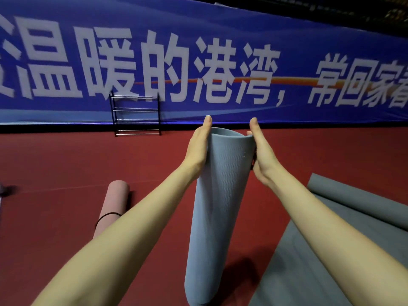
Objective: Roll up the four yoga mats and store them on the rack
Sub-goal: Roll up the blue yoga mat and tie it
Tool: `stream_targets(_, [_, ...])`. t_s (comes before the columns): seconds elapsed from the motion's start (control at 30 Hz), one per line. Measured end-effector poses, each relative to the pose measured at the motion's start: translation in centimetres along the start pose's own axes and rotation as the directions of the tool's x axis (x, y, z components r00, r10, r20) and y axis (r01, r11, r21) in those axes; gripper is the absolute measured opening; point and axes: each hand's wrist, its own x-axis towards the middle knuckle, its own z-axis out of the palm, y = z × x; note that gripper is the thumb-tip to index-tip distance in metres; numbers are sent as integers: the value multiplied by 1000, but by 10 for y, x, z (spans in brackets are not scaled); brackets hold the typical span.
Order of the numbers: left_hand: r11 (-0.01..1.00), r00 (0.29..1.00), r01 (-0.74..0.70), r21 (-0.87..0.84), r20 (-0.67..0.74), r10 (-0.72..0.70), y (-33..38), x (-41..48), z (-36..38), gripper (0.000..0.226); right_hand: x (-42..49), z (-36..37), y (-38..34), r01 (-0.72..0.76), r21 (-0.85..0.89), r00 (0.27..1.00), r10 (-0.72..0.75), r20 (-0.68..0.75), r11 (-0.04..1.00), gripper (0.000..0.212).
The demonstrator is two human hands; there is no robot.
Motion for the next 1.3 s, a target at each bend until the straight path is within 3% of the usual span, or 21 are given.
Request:
stream_targets(0.1, [999,998,21,30,-67,-19,9,4,-2,56,8,6,-13,-30,15,999,30,-35,999,28])
stream_targets(0.2, [999,991,13,40,-135,-7,16,8,-10,41,9,19,-17,-57,-40,998,55,-43,998,35])
stream_targets(0.4, [994,980,44,98,-196,-24,13,13,-29,23,15,37,-12,-70,-77,997,67,-38,995,27])
stream_targets(0.53, [993,978,48,109,-208,-24,6,14,-34,26,21,44,-1,-51,-87,997,46,-56,995,18])
stream_targets(0.73, [990,975,70,124,-218,-41,-34,7,-35,27,32,43,48,25,-209,997,-39,-64,978,24])
stream_targets(0.87, [995,973,87,51,-217,-74,-77,-12,-39,25,22,42,94,-39,-150,991,19,-132,988,20])
stream_targets(0.97, [997,968,77,-17,-236,-79,-83,-12,-40,24,18,47,101,8,-61,983,-19,-184,998,24])
stream_targets(1.07, [995,965,84,-62,-242,-96,-83,-8,-41,22,17,54,104,29,-35,981,-35,-190,999,28])
stream_targets(1.17, [993,960,83,-84,-259,-102,-85,-8,-46,23,14,48,111,2,83,1000,-1,-9,997,41])
stream_targets(1.23, [990,956,81,-112,-274,-109,-85,-10,-51,24,12,37,118,-43,71,980,28,197,997,75])
stream_targets(1.3, [988,952,91,-128,-279,-124,-84,-11,-56,25,9,32,121,-23,-124,939,64,338,992,115])
